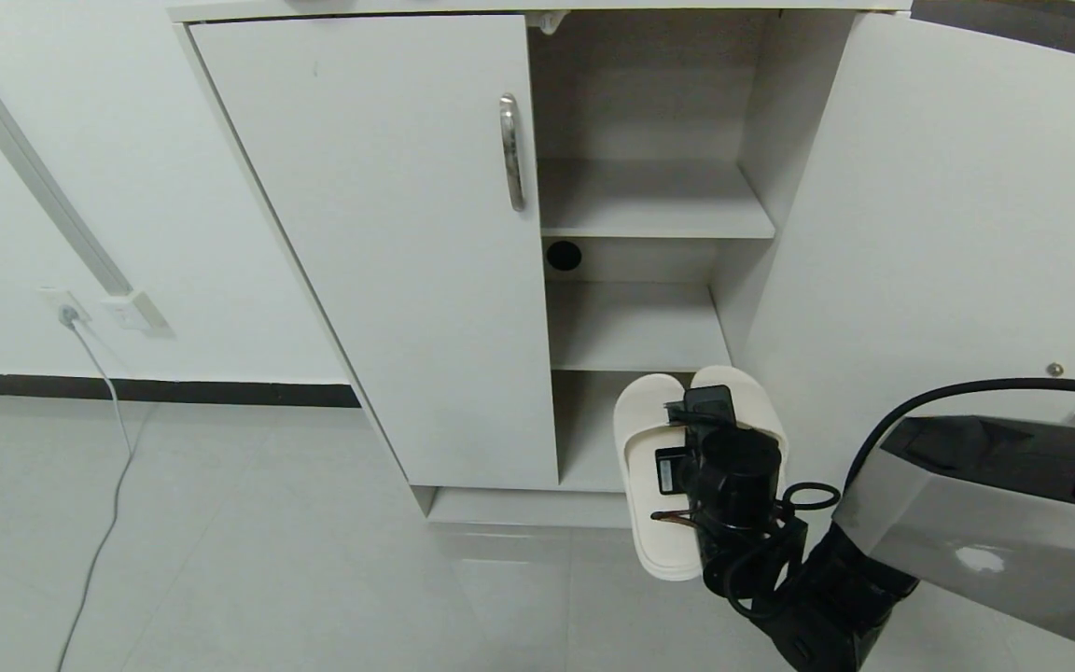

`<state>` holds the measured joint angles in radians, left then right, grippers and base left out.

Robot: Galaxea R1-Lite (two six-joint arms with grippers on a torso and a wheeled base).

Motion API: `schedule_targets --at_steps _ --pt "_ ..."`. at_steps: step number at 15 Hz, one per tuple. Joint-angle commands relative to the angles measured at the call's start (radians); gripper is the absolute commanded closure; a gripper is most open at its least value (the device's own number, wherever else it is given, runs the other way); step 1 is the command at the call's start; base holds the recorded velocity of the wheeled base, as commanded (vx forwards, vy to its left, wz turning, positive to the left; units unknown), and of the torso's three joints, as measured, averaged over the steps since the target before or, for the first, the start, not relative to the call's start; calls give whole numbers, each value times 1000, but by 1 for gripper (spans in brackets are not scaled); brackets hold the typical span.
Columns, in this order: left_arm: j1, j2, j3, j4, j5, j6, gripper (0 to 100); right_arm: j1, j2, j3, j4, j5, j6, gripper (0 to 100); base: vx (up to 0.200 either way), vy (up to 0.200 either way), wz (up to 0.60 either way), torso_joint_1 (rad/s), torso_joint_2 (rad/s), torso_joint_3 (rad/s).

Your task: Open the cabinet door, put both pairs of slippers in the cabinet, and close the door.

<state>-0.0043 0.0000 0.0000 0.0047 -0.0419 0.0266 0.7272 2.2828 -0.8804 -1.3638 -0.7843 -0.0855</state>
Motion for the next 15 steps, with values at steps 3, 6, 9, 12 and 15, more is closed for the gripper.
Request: schedule_targets --at_steps 3,6,9,12,15 --pt "0 2 0 0 0 -1 100 -11 -17 11 3 -1 0 100 0 0 0 0 0 0" --pt "1 2 0 0 0 -1 100 -29 -26 15 22 -4 0 100 0 0 0 0 0 0" --pt "0 2 0 0 0 -1 100 -37 -29 15 22 -4 0 100 0 0 0 0 0 0" --pt "0 2 0 0 0 -1 100 -35 -29 14 22 -4 0 100 0 0 0 0 0 0" --pt "1 2 0 0 0 -1 100 -20 -22 1 22 0 0 100 0 0 0 0 0 0"
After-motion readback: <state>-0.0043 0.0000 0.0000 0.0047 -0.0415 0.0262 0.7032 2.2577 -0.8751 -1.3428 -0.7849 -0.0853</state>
